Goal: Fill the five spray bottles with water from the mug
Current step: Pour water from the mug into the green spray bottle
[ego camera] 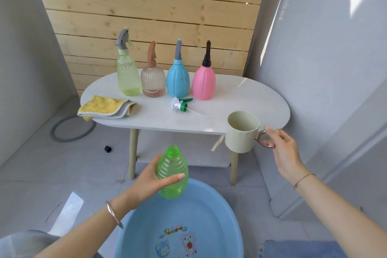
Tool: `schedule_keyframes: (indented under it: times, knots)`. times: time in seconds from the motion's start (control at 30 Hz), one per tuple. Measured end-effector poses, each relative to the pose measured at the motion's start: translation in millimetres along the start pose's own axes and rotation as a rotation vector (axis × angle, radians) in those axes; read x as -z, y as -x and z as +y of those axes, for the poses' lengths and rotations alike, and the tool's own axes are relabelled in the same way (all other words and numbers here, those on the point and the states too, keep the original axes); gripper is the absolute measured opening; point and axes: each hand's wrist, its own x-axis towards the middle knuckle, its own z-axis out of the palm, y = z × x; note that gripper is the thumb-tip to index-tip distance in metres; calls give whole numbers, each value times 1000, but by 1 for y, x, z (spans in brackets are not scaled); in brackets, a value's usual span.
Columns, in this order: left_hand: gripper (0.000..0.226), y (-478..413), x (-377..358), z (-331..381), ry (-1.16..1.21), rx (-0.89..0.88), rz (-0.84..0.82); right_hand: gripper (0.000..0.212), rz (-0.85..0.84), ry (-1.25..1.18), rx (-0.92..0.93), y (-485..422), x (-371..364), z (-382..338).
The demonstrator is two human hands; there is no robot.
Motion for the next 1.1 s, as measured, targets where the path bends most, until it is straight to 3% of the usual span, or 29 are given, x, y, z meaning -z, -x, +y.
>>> schedule_keyframes:
  times: [0.13, 0.27, 0.37, 0.47, 0.67, 0.87, 1.1]
  knots:
    - [78, 6, 2, -17, -9, 34, 38, 41, -224, 269, -153, 30, -19, 53]
    - [60, 13, 0, -32, -42, 50, -1, 45, -405, 586, -341, 63, -34, 122]
    - [68, 19, 2, -42, -74, 64, -67, 48, -488, 772, -391, 84, -36, 169]
    - [81, 25, 7, -47, -95, 49, -67, 50, -493, 914, -382, 101, -32, 205]
    - [83, 34, 19, -61, -71, 94, -63, 42, -446, 1071, -453, 123, -23, 255]
    - [65, 41, 21, -59, -55, 106, -27, 36, -434, 1055, -452, 125, -28, 274]
    - [62, 41, 24, -60, -57, 134, -14, 42, -446, 1069, -444, 125, -36, 280]
